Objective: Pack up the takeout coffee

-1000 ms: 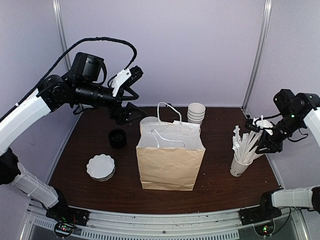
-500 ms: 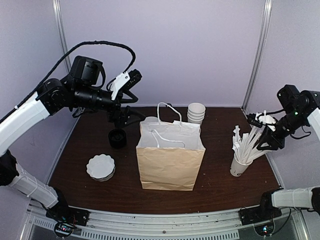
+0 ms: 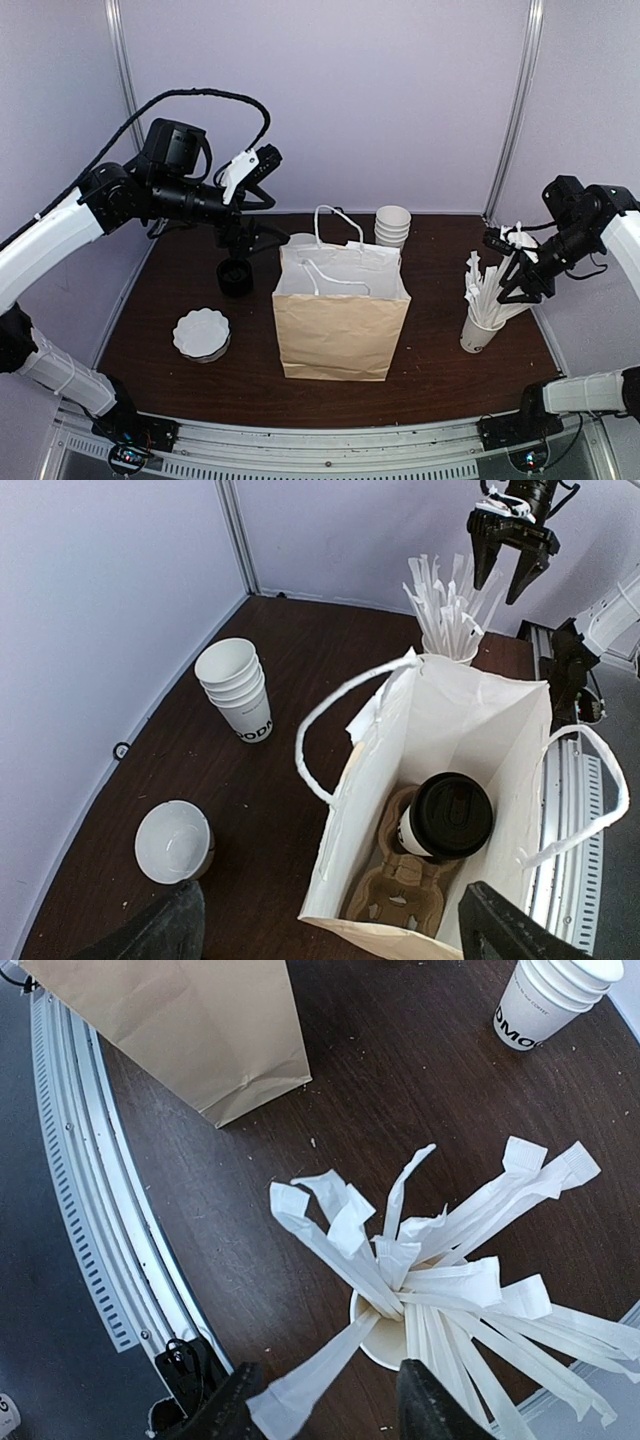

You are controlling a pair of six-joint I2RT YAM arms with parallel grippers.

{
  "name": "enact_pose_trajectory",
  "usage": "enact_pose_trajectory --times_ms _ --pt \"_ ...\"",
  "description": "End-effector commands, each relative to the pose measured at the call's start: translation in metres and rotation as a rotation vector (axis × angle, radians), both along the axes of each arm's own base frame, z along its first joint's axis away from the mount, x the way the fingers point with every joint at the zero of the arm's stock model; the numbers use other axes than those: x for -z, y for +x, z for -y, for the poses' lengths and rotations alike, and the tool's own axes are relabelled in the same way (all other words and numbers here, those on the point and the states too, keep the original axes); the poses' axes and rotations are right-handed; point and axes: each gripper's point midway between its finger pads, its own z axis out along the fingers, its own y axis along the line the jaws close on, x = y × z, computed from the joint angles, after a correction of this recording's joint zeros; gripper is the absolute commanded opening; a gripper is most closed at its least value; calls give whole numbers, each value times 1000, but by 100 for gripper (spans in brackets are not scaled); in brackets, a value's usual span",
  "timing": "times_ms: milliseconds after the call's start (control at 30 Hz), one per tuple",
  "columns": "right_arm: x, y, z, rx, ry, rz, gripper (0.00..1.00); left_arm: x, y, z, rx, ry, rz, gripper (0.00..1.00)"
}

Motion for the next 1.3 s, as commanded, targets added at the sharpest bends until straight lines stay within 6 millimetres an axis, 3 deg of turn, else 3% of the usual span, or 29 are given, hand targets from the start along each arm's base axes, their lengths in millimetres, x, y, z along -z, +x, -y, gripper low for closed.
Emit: enact_pose_trajectory --times_ms 0,100,233,500,733,967,1067,1167,1267 --pt "-1 5 -7 -8 48 6 43 -12 2 2 8 -48 38 92" --pt "-4 0 -7 -19 45 5 20 -11 3 0 6 -47 38 92" --pt "-14 -6 -3 -23 25 25 0 -7 4 0 8 -42 30 92" --pt "-60 -12 0 -27 4 107 0 -5 4 0 15 -38 23 92" --pt "-121 -14 3 -15 -8 216 0 -8 5 -3 8 -39 29 92" --pt "-187 -5 11 52 -23 445 0 -7 8 -4 6 -32 31 92" --pt "-215 -3 1 44 56 538 0 -6 11 -5 -2 -31 30 92" --pt "-257 1 -20 29 240 660 0 -5 19 -9 -35 -30 41 92" --pt "-280 3 -48 -35 458 610 0 -5 31 -17 -95 -26 69 92"
